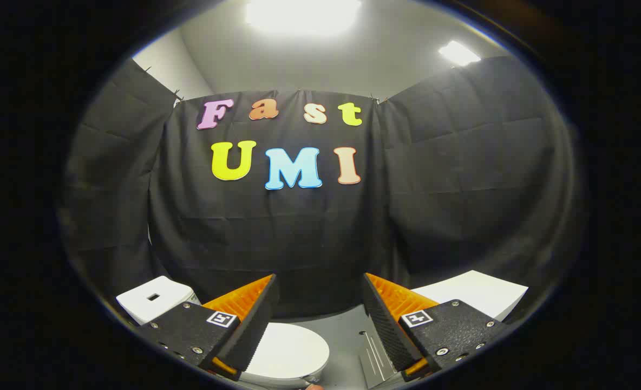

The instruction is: Open the toilet lid.

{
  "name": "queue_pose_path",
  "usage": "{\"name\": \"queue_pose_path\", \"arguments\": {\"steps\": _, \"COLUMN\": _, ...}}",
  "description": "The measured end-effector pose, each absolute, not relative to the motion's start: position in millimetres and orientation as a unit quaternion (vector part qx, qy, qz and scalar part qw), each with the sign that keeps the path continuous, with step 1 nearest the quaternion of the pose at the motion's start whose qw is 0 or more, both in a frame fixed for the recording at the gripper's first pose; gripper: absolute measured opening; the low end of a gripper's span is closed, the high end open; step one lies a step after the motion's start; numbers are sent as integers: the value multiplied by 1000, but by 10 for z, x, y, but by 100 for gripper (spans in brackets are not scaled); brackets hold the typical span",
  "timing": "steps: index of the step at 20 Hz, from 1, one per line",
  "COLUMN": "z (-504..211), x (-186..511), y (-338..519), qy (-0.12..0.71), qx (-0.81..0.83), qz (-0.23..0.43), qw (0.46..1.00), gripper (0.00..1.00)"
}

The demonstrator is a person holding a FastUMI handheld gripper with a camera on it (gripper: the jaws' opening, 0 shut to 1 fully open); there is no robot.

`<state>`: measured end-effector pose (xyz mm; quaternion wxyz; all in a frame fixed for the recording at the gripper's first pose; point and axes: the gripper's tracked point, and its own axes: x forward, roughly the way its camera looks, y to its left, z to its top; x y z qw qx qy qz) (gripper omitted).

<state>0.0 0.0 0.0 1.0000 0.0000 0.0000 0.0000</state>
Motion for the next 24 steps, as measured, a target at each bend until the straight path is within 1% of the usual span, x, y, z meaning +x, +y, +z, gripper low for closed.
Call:
{"name": "queue_pose_path", "arguments": {"steps": 4, "z": -69, "x": 23, "y": -84, "qy": 12, "qx": -16, "qz": -11, "qw": 1000, "gripper": 95}}
{"name": "queue_pose_path", "arguments": {"steps": 8, "z": -97, "x": 10, "y": -37, "qy": 19, "qx": -2, "qz": -3, "qw": 1000, "gripper": 95}}
{"name": "queue_pose_path", "arguments": {"steps": 17, "z": -84, "x": 10, "y": -58, "qy": 7, "qx": -11, "qz": -11, "qw": 1000, "gripper": 95}}
{"name": "queue_pose_path", "arguments": {"steps": 20, "z": -55, "x": 22, "y": -111, "qy": -8, "qx": -13, "qz": -34, "qw": 999, "gripper": 95}}
{"name": "queue_pose_path", "arguments": {"steps": 24, "z": -167, "x": 59, "y": -14, "qy": -11, "qx": -49, "qz": -33, "qw": 998, "gripper": 95}}
